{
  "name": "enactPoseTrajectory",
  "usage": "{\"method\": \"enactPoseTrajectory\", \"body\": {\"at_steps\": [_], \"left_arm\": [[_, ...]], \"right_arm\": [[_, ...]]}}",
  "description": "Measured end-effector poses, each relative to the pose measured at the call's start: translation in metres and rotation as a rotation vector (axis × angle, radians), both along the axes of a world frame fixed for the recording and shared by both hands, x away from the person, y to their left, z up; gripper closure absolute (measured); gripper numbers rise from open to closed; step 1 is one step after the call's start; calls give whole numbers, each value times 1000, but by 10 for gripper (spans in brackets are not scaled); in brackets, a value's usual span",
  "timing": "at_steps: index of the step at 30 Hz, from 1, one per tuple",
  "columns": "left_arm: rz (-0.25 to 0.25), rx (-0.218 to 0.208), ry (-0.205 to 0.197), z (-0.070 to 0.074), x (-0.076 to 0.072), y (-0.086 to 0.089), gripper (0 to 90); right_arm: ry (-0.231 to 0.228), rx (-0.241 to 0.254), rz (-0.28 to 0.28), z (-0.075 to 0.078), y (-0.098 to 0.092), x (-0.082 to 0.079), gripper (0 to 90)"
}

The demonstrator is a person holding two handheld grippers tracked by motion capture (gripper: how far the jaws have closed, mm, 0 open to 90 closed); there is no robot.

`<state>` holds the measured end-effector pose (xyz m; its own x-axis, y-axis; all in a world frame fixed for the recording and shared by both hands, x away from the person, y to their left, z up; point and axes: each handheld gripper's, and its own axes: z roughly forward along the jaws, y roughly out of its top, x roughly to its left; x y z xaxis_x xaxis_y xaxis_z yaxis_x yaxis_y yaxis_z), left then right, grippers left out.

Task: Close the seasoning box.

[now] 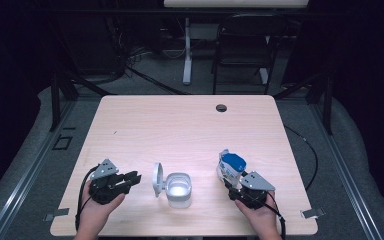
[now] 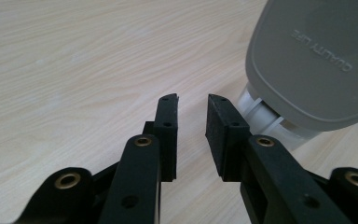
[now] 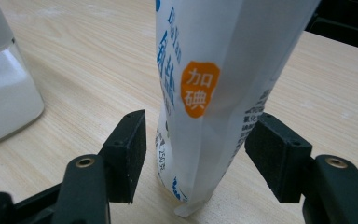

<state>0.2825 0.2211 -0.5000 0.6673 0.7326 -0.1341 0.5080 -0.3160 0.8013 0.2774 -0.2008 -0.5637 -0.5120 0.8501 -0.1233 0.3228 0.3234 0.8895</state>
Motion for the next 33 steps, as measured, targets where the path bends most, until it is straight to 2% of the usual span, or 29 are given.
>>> {"method": "enactPoseTrajectory", "body": {"at_steps": [3,6,9,12,21,28,33], "left_arm": [[-11,4,4,1,-1,-3,778],[-23,5,10,2,-2,-5,858],[-32,6,13,4,-3,-6,900],[-46,6,13,7,-5,-9,900],[-109,6,-19,21,-14,-23,900],[-135,7,-35,29,-19,-30,900],[-148,10,-45,32,-22,-34,900]], "right_arm": [[-3,5,-1,0,0,0,379],[1,2,-2,0,0,-1,375],[-1,-3,-1,0,1,-1,372],[-6,-2,-2,0,1,-1,371],[-10,1,-2,1,1,-2,370],[-7,-14,2,1,3,-3,365],[-5,-8,6,1,2,-3,361]]}}
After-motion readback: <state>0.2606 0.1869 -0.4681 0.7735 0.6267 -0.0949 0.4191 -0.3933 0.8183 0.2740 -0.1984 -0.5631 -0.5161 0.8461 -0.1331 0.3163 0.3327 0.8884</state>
